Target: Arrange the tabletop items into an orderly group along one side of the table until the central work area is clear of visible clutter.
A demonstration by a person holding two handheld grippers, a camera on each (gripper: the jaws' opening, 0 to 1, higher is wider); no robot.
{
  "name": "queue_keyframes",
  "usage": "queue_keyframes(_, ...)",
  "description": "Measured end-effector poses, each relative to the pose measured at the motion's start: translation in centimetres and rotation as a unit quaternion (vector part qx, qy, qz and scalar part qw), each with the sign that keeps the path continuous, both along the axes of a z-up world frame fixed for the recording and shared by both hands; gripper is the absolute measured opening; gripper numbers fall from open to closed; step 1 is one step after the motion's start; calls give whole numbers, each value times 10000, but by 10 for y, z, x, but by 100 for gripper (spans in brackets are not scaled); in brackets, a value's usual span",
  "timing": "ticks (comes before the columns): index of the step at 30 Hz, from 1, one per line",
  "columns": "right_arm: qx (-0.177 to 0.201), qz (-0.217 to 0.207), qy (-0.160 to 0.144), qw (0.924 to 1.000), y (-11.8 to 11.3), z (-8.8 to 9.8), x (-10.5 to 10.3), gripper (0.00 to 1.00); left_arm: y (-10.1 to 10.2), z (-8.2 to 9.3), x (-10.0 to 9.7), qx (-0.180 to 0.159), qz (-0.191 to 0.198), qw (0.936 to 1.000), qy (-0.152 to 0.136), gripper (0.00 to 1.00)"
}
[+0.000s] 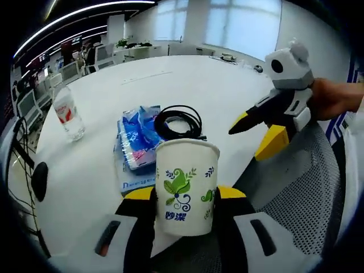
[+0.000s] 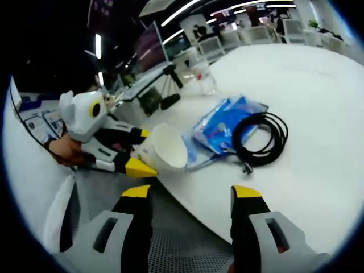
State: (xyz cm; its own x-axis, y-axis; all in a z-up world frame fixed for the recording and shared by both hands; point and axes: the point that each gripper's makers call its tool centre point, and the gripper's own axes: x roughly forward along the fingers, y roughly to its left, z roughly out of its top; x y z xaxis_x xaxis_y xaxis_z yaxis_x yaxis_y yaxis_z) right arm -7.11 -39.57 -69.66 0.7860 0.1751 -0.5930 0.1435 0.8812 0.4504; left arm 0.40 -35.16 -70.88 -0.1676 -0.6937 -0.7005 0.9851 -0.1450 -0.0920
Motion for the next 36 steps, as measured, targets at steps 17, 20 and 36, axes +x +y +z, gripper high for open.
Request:
queue_keyframes(17, 437, -56, -330, 9985, 12, 11, 13, 52, 1, 2, -9, 17, -300, 9995, -132, 40)
queue_keyframes(20, 508, -78, -425, 9978, 13, 14, 18, 52, 0, 3, -11, 8, -339, 9993, -132, 40)
queue_keyframes(36, 991, 274, -788, 9916, 29, 39, 43, 50, -4, 10, -13, -173, -360, 9991, -122, 40)
